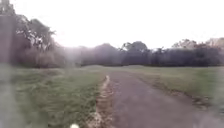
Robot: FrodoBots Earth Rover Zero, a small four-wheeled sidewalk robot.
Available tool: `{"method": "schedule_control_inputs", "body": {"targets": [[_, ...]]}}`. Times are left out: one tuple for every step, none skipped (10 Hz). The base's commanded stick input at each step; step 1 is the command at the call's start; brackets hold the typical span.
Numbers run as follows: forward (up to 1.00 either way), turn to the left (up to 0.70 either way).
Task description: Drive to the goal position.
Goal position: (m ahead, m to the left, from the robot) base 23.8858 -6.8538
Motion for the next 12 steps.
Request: {"method": "schedule_control_inputs", "body": {"targets": [[0.85, 0.00], [0.85, 0.00], [0.85, 0.00], [0.85, -0.02], [0.85, -0.04], [0.85, -0.06], [0.85, -0.34], [0.85, -0.34], [0.85, -0.34], [0.85, -0.28], [0.85, -0.19], [0.85, -0.06]]}}
